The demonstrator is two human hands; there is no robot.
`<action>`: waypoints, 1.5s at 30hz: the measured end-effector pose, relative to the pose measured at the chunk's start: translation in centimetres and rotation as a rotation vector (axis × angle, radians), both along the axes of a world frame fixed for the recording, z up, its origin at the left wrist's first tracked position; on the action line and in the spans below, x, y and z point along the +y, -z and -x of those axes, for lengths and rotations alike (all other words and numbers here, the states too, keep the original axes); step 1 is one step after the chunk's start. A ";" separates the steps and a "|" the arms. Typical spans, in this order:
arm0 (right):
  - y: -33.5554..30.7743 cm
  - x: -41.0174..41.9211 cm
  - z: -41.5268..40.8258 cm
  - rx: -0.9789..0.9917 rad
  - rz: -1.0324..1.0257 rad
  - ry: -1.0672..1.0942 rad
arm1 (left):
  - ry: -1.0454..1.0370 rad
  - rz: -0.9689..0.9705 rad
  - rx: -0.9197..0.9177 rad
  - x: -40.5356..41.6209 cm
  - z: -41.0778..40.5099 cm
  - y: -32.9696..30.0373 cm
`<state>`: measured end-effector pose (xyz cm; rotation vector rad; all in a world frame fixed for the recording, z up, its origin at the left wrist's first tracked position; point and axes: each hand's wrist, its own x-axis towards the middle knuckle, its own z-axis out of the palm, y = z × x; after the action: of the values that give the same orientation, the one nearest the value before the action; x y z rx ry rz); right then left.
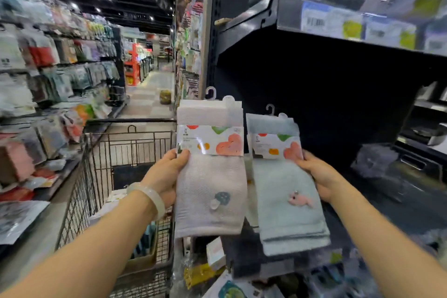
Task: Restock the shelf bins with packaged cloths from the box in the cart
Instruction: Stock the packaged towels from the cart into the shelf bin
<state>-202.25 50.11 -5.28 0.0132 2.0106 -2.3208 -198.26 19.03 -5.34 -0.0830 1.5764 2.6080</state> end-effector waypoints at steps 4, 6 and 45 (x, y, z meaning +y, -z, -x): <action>4.1 0.3 4.8 -0.120 0.011 -0.034 | -0.073 0.015 -0.032 3.2 1.8 0.6; 6.2 0.2 6.3 -0.166 -0.076 -0.037 | -0.107 0.030 -0.051 4.1 2.1 0.9; 11.1 -1.6 9.7 0.023 -1.088 0.236 | -0.168 -0.046 -0.113 3.4 4.1 0.1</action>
<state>-211.96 48.48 -16.35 0.2850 3.0970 -1.0074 -202.35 22.38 -5.47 -0.3689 1.5332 2.7070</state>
